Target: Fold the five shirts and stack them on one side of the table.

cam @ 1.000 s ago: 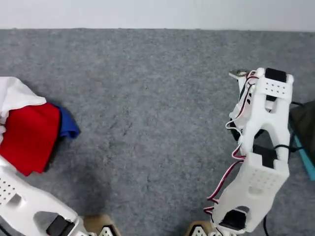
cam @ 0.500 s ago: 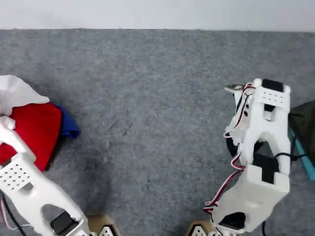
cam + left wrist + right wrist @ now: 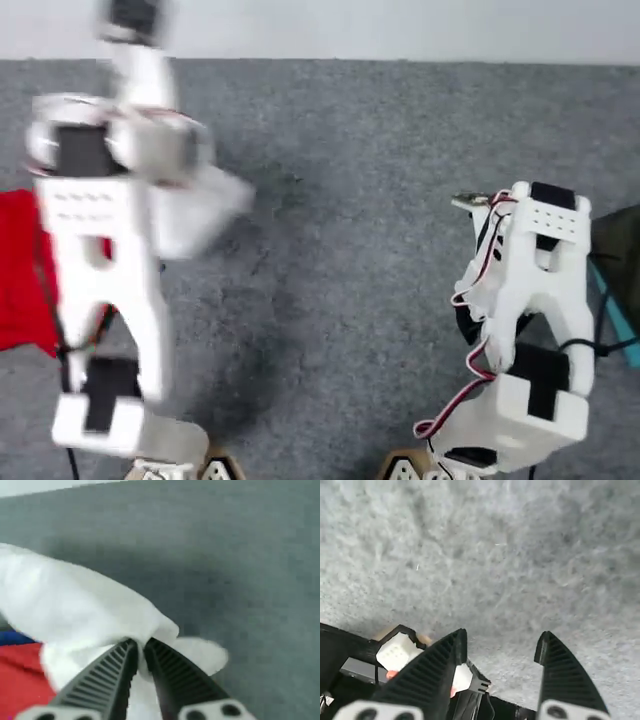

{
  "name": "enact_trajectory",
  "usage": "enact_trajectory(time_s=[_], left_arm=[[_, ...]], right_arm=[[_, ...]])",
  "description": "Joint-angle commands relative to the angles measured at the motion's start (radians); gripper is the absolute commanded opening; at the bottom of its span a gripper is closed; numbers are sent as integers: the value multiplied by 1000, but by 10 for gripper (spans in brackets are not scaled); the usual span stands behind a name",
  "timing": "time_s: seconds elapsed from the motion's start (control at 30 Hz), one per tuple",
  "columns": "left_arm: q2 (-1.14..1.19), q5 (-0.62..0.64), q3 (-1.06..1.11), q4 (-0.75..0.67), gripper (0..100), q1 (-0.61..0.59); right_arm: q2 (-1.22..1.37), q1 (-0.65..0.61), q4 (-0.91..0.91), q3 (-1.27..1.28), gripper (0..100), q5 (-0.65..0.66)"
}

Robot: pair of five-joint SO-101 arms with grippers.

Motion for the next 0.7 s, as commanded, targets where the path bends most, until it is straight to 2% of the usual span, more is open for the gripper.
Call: enact_trajectory(time_s=[0.0,0.07,0.17,0.3,0.43,0.53,0.67], left_arm=[[-204,101,328,11,13,341],[-224,132,410,-21,13,431],[-232,190,452,-92,15,460],[-230,374,449,-140,38,365],[-232,489,450,-109,209,229],[-236,532,447,-38,349,180],[-233,539,418,21,354,172]], right_arm=[[-56,-2,38,14,231,8],[-62,-2,38,28,231,8],[-70,-2,38,46,231,8],[-71,-2,38,60,233,8],[-73,-5,36,54,244,12],[-73,-4,21,54,330,6],[-73,-12,21,52,451,6]])
